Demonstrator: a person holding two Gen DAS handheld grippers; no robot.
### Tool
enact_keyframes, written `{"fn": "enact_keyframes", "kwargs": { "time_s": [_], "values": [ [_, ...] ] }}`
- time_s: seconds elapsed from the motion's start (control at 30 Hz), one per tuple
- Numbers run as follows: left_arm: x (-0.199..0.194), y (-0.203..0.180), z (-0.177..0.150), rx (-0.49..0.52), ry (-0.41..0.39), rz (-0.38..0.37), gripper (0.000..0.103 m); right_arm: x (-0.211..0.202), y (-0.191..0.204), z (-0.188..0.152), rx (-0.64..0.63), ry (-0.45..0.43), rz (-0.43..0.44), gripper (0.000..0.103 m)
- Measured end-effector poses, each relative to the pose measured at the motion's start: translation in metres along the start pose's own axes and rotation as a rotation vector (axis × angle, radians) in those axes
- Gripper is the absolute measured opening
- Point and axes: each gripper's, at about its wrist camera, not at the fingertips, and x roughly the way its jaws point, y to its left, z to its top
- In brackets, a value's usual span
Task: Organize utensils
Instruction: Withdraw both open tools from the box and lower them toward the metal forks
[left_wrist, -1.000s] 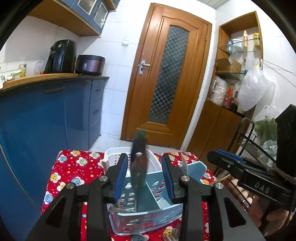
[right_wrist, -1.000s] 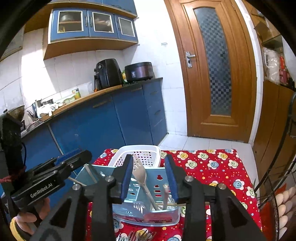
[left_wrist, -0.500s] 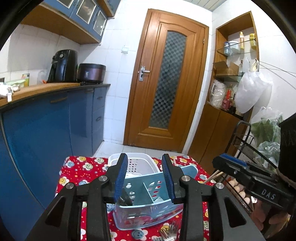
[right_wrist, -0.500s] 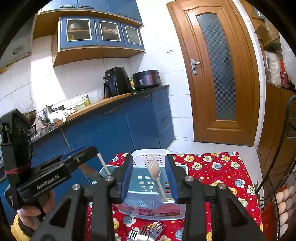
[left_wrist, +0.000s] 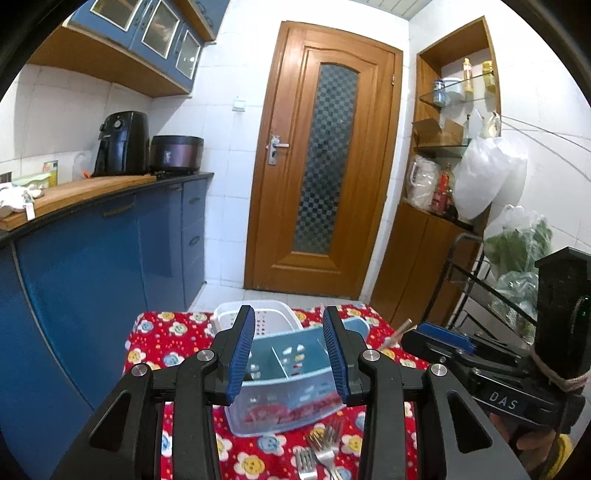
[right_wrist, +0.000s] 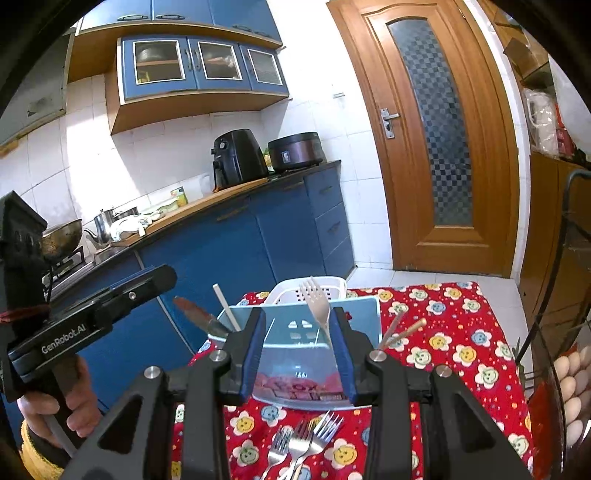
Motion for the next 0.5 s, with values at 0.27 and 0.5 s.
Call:
{"fn": "enact_keyframes", "kwargs": {
  "time_s": [0.27,0.5],
  "values": [
    [-0.018,-0.003,-0.020,-0.011,0.042,0.010,0.039,-0.017,0.000,-0.018,0.022,0.035,0.001,0.039],
    [-0.028,-0.003,-0.039,-0.037,0.087,0.020,0.039,-0.028,-0.004,-0.037,0.054,0.075,0.008,0.039]
  ]
}}
